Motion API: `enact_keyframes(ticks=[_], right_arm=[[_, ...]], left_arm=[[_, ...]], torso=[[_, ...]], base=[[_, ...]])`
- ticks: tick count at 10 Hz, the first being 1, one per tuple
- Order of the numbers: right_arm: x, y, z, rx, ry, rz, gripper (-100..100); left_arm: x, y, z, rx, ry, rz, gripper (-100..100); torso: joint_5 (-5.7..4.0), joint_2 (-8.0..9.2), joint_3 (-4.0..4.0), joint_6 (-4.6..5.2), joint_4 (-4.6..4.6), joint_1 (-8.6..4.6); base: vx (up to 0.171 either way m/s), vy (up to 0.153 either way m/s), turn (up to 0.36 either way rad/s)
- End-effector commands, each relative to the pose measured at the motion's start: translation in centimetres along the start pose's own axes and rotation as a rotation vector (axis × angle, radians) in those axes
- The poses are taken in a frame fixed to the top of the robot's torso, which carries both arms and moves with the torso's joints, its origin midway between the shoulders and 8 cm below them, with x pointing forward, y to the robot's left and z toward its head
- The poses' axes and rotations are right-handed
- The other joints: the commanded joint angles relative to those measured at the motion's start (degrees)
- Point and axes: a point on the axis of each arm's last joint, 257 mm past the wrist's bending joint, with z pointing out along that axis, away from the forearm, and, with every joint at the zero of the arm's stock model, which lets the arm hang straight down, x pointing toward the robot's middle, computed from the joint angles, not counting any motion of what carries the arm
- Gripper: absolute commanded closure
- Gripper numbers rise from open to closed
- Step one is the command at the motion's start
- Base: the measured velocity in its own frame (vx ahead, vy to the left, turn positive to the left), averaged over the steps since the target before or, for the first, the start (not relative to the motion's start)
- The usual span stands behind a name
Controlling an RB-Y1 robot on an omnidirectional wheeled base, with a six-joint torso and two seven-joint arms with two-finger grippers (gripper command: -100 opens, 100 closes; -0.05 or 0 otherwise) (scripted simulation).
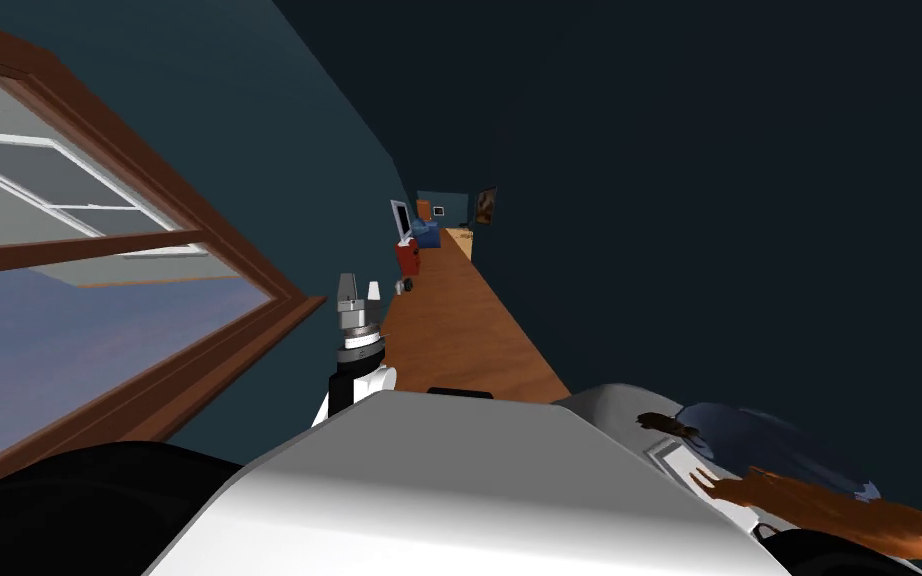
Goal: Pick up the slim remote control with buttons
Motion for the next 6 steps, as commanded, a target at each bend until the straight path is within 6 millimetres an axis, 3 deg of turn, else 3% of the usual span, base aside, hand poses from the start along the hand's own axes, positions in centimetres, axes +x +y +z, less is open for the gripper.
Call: enact_keyframes(ticks=[1, 2, 3, 6], right_arm=[[3.3, -2.0, -1.5, 0.035, 0.089, -0.049, -100], [5.1, -3.0, -2.5, 0.052, 0.135, -0.077, -100], [5.3, -3.2, -2.6, 0.055, 0.14, -0.076, -100], [8.9, -5.9, -4.9, 0.091, 0.251, -0.154, -100]], left_arm=[[0.0, 0.0, 0.0, 0.0, 0.0, 0.0, 0], [0.0, 0.0, 0.0, 0.0, 0.0, 0.0, 0], [0.0, 0.0, 0.0, 0.0, 0.0, 0.0, 0], [0.0, 0.0, 0.0, 0.0, 0.0, 0.0, 0]], torso=[[0.0, 0.0, 0.0, 0.0, 0.0, 0.0], [-0.04, -0.07, -0.03, -0.02, -0.01, -0.16], [-0.06, -0.09, -0.05, 0.01, -0.02, -0.24], [-0.03, 0.03, 0.02, 0.02, 0.02, -0.06]], base=[[0.102, -0.099, 0.383], [0.105, -0.126, 0.3], [0.072, -0.081, 0.091], [0.062, -0.085, 0.229]])
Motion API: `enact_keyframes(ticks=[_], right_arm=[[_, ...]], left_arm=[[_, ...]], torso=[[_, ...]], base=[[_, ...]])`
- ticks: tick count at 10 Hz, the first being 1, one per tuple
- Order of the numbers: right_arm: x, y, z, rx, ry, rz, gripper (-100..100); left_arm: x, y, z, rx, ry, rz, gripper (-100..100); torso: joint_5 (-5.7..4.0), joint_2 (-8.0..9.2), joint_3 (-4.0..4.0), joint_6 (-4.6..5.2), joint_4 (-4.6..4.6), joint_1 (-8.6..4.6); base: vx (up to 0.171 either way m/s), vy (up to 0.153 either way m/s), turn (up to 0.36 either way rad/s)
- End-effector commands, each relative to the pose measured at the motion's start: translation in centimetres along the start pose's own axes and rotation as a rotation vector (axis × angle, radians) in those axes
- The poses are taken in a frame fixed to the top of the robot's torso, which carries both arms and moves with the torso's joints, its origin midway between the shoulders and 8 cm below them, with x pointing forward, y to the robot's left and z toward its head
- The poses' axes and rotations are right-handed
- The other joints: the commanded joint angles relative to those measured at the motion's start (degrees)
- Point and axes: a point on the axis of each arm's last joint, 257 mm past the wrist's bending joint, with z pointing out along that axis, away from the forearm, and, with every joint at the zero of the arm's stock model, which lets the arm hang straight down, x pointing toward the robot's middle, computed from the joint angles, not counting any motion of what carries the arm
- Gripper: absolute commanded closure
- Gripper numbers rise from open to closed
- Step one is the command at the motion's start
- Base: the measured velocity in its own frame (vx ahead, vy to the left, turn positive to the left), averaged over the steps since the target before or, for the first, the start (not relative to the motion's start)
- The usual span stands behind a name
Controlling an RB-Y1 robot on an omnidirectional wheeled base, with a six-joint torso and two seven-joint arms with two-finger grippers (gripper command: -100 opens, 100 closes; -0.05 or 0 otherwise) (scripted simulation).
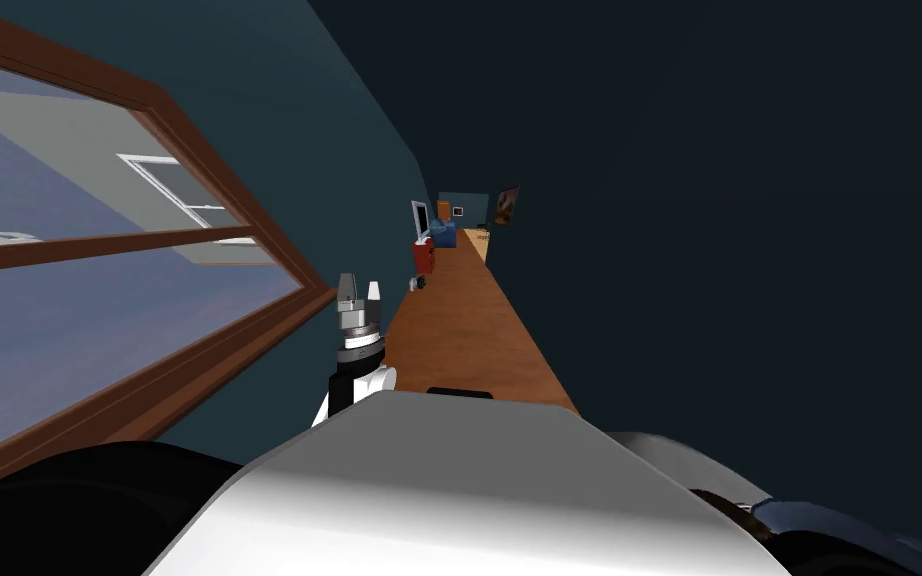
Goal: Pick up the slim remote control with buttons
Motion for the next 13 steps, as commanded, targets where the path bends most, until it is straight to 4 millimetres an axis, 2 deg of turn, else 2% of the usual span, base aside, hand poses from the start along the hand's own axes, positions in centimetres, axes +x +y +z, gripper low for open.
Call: enact_keyframes(ticks=[1, 2, 4, 5, 6, 7, 9, 10, 11, 13], right_arm=[[2.1, -1.0, -0.6, 0.015, 0.059, -0.058, -100], [2.2, -1.1, -0.4, 0.014, 0.066, -0.074, -100], [0.2, 0.2, 1.5, -0.014, 0.036, -0.105, -100], [1.0, -0.2, 0.9, -0.004, 0.047, -0.096, -100], [0.9, -0.2, 1.0, -0.005, 0.045, -0.099, 0], [0.8, 0.5, 2.0, -0.005, 0.044, -0.091, -100], [0.6, 1.6, 3.6, -0.006, 0.043, -0.081, -100], [0.7, 1.4, 3.1, -0.008, 0.042, -0.085, -100], [0.7, 1.5, 3.1, -0.007, 0.043, -0.084, 100], [0.8, 1.6, 3.1, -0.01, 0.043, -0.083, 100]], left_arm=[[0.0, 0.0, 0.0, 0.0, 0.0, 0.0, 0], [0.0, 0.0, 0.0, 0.0, 0.0, 0.0, 0], [0.0, 0.0, 0.0, 0.0, 0.0, 0.0, 0], [0.0, 0.0, 0.0, 0.0, 0.0, 0.0, 0], [0.0, 0.0, 0.0, 0.0, 0.0, 0.0, 0], [0.0, 0.0, 0.0, 0.0, 0.0, 0.0, 0], [0.0, 0.0, 0.0, 0.0, 0.0, 0.0, 0], [0.0, 0.0, 0.0, 0.0, 0.0, 0.0, 0], [0.0, 0.0, 0.0, 0.0, 0.0, 0.0, 0], [0.0, 0.0, 0.0, 0.0, 0.0, 0.0, 0]], torso=[[0.0, 0.0, 0.0, 0.0, 0.0, 0.0], [-0.04, -0.07, -0.04, -0.04, -0.01, -0.22], [-0.1, -0.04, -0.02, 0.0, 0.0, -0.31], [-0.09, 0.1, 0.06, 0.03, 0.03, -0.27], [-0.02, 0.17, 0.1, 0.07, 0.04, 0.08], [0.06, 0.19, 0.11, 0.08, 0.05, 0.36], [0.06, 0.32, 0.18, 0.08, 0.07, 0.37], [0.06, 0.36, 0.21, 0.08, 0.09, 0.35], [0.08, 0.31, 0.18, 0.09, 0.07, 0.42], [0.09, 0.27, 0.17, 0.05, 0.08, 0.4]], base=[[0.083, -0.172, 0.319], [0.088, -0.213, 0.238], [0.033, -0.189, 0.151], [-0.001, -0.085, 0.036], [0.002, -0.017, 0.001], [-0.019, -0.023, 0.065], [-0.041, -0.041, 0.063], [-0.02, -0.02, 0.013], [0.0, 0.0, 0.0], [0.0, 0.0, 0.0]])
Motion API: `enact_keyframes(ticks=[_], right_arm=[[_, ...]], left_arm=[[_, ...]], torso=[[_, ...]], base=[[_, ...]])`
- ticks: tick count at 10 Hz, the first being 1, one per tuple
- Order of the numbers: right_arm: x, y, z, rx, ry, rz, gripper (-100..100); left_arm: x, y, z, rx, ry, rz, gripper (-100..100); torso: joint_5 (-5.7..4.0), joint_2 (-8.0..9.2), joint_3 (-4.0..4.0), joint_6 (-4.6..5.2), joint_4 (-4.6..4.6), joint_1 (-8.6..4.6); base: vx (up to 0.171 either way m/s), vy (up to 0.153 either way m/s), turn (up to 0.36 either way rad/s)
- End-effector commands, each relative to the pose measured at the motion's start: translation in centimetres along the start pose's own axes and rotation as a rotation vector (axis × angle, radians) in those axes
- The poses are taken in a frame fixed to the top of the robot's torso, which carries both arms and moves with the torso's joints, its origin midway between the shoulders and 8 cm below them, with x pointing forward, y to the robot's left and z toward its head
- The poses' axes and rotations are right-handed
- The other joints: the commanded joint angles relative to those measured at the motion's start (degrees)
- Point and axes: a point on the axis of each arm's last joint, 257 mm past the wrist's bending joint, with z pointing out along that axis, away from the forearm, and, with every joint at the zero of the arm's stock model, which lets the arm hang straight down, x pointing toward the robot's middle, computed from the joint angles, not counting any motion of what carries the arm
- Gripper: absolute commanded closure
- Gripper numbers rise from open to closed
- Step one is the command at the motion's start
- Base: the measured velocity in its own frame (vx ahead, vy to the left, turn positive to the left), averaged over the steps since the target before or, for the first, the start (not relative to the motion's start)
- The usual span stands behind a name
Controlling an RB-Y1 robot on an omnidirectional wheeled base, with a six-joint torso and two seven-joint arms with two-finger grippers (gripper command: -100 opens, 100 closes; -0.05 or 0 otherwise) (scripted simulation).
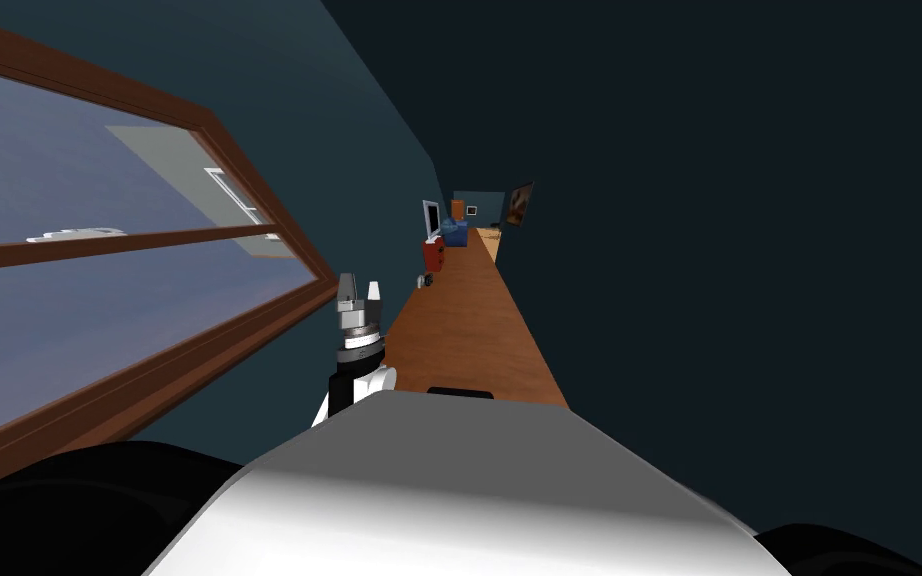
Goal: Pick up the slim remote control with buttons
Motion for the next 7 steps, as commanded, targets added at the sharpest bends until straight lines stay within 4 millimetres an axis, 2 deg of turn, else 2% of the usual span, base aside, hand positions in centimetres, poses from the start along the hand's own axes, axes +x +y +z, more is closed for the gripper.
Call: enact_keyframes(ticks=[1, 2, 3, 4, 5, 6, 7], right_arm=[[0.0, 0.0, 0.0, 0.0, 0.0, 0.0, 100], [0.0, 0.0, 0.0, 0.0, 0.0, 0.0, 100], [0.0, 0.0, 0.0, 0.0, 0.0, 0.0, 0], [0.2, -1.1, -1.1, 0.005, 0.002, -0.008, 100], [0.3, -1.6, -1.9, 0.005, 0.003, -0.014, 100], [0.0, -1.3, -1.6, 0.005, 0.003, -0.013, 100], [0.0, -1.3, -1.7, 0.005, 0.003, -0.012, 0]], left_arm=[[0.0, 0.0, 0.0, 0.0, 0.0, 0.0, 0], [0.0, 0.0, 0.0, 0.0, 0.0, 0.0, 0], [0.0, 0.0, 0.0, 0.0, 0.0, 0.0, 0], [0.0, 0.0, 0.0, 0.0, 0.0, 0.0, 0], [0.0, 0.0, 0.0, 0.0, 0.0, 0.0, 0], [0.0, 0.0, 0.0, 0.0, 0.0, 0.0, 0], [0.0, 0.0, 0.0, 0.0, 0.0, 0.0, 0]], torso=[[0.0, 0.0, 0.0, 0.0, 0.0, 0.0], [0.0, 0.0, 0.0, 0.0, 0.0, 0.0], [0.0, -0.01, -0.01, 0.0, -0.01, 0.0], [0.01, -0.01, -0.01, 0.0, -0.01, 0.0], [0.06, -0.09, -0.06, 0.02, -0.04, 0.08], [0.08, -0.18, -0.11, 0.03, -0.06, 0.2], [0.05, -0.13, -0.08, 0.02, -0.03, 0.14]], base=[[0.0, 0.0, 0.0], [0.0, 0.0, 0.0], [0.0, 0.0, 0.0], [0.028, 0.023, -0.072], [0.05, 0.047, -0.085], [0.021, 0.022, -0.016], [0.0, 0.0, 0.0]])
